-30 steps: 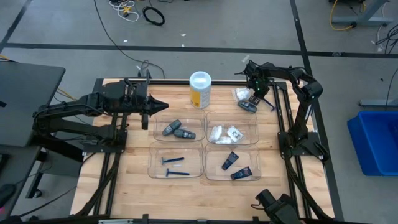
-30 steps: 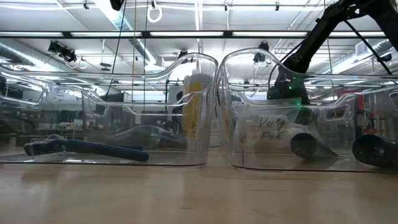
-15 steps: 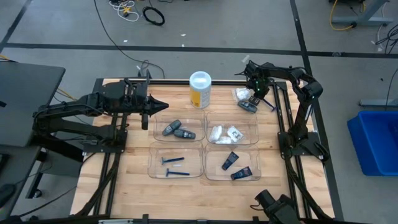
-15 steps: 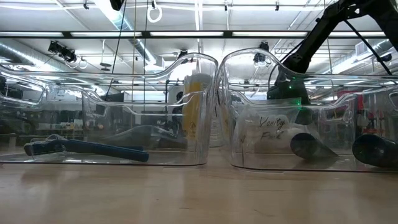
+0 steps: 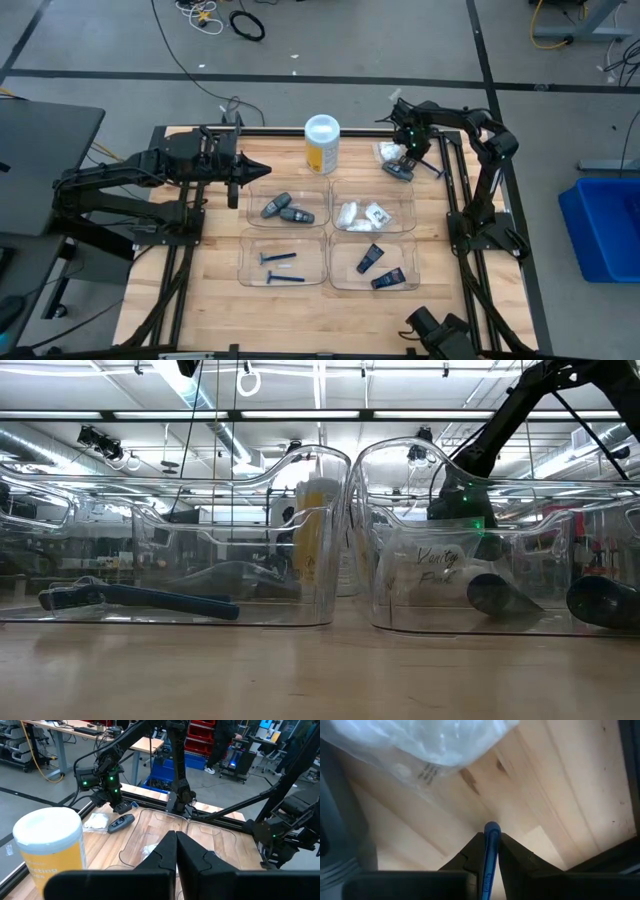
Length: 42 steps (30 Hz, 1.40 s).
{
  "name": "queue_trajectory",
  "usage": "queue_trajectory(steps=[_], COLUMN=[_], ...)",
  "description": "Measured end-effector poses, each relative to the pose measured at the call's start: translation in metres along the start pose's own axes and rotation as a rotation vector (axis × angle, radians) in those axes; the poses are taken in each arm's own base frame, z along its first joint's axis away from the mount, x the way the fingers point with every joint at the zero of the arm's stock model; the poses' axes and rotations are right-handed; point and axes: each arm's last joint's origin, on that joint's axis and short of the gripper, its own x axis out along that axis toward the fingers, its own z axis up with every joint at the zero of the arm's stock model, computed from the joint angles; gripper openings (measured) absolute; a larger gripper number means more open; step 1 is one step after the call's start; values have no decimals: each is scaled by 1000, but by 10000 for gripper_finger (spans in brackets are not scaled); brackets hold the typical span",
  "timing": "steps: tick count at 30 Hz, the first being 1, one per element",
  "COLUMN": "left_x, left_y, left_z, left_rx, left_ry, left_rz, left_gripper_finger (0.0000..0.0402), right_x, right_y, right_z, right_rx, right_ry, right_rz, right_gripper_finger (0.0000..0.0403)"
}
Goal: Pick & Place Travel size toiletries
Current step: Put the blue shaver into the bottom left transparent bin
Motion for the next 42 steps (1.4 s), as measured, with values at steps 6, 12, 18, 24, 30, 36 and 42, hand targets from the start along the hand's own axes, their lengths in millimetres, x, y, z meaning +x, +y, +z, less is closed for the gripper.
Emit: queue_trajectory(steps=[6,12,18,24,30,36,42], left_x=[0,0,0,0,0,0,0], left_y=[0,0,-1,-1,-1,-1,-1], left_z=[0,0,0,0,0,0,0], left_rx=[0,0,-8,-4,-4,-3,-3], left_ry=[0,3,4,3,4,4,4], left_rz=[0,-17,-18,-18,-18,-18,-18], left_gripper_finger=[5,4,7,5,4,4,5], right_x=[-15,-35,-50,-64,-84,-109,-135], right_y=[-2,-6,-10,-9,5,23,40], right_z=[8,16,20,23,34,46,52], right_rx=[-4,-1,2,-7,-52,-107,-154], right_ry=[-35,-85,-105,-124,-197,-277,-351], right_rz=[-10,-25,-32,-35,-21,-48,-68], right_gripper_finger=[49,49,49,49,49,50,50])
